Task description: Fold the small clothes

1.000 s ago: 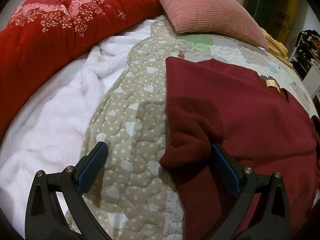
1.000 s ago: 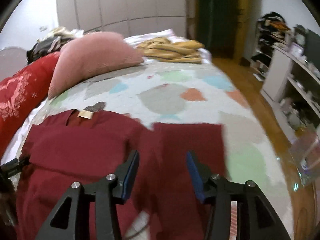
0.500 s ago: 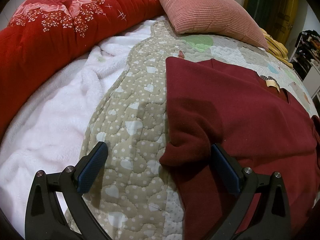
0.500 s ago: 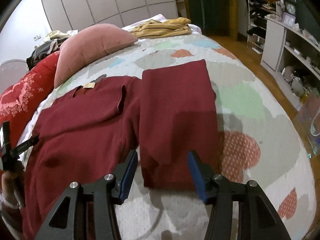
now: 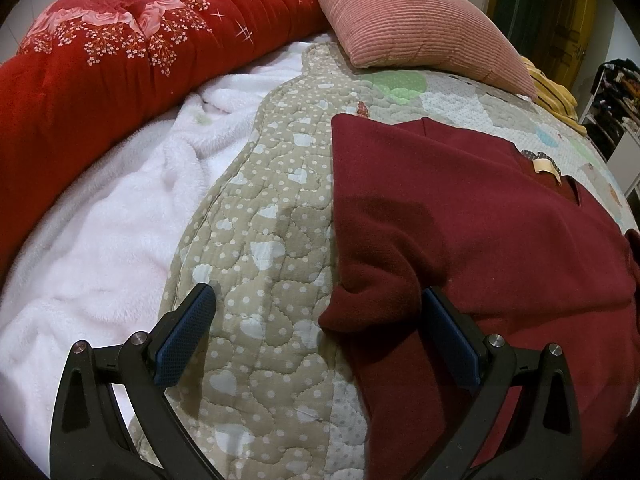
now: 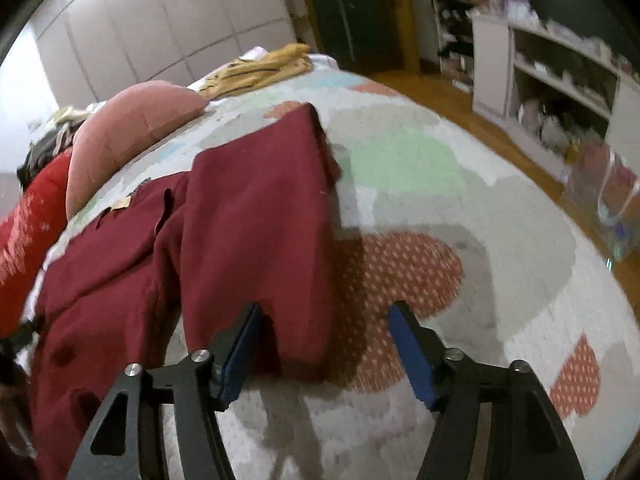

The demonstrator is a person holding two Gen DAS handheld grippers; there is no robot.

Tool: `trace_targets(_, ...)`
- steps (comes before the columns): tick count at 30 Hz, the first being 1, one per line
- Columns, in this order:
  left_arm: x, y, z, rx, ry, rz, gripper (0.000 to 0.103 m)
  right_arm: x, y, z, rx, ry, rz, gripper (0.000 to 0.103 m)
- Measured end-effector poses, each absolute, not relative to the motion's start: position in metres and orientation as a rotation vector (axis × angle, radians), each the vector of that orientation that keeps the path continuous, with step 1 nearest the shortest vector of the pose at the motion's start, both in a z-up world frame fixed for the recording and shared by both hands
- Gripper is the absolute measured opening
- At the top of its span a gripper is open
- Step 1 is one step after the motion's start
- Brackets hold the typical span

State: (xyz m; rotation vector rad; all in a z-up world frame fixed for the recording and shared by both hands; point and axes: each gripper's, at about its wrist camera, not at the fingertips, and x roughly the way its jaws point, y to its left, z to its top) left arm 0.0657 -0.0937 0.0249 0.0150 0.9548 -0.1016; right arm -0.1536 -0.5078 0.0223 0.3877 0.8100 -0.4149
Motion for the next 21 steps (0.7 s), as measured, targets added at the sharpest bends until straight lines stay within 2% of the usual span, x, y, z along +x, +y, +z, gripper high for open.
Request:
trace_targets(1, 0.066, -0.094, 0.025, 0.014, 0.955, -0.102, 0.102, -0.151, -0.506, 0.024, 0.379, 0.803, -0.393, 0.021)
trace_targets(2, 0.065, -0.094, 0.025, 0.013, 0.955, -0.103, 0.102, -0.151, -0.507, 0.027, 0.393, 0.791, -0.369, 0.004)
trace_targets(6, 0.065, -0.094, 0.025, 0.011, 0.959, -0.104, 0.102, -0.157, -0.516, 0.057, 0.392, 0.734, -0.366, 0.004)
trace_targets(13, 0.055, -0.092, 0.043, 0.025, 0.914, -0.103, 0.102, -0.153, -0.535, 0.202, 0.314, 0.466, -0.298, 0.004)
trace_targets(17, 0.049, -0.082, 0.058, 0.024, 0.863, -0.096, 0.102, -0.120, -0.499, 0.271, 0.225, 0.377, -0.110, 0.004)
trace_targets(21, 0.048, -0.058, 0.070, -0.037, 0.827, -0.092, 0.102, -0.076, -0.437, 0.304, 0.122, 0.386, 0.144, 0.004)
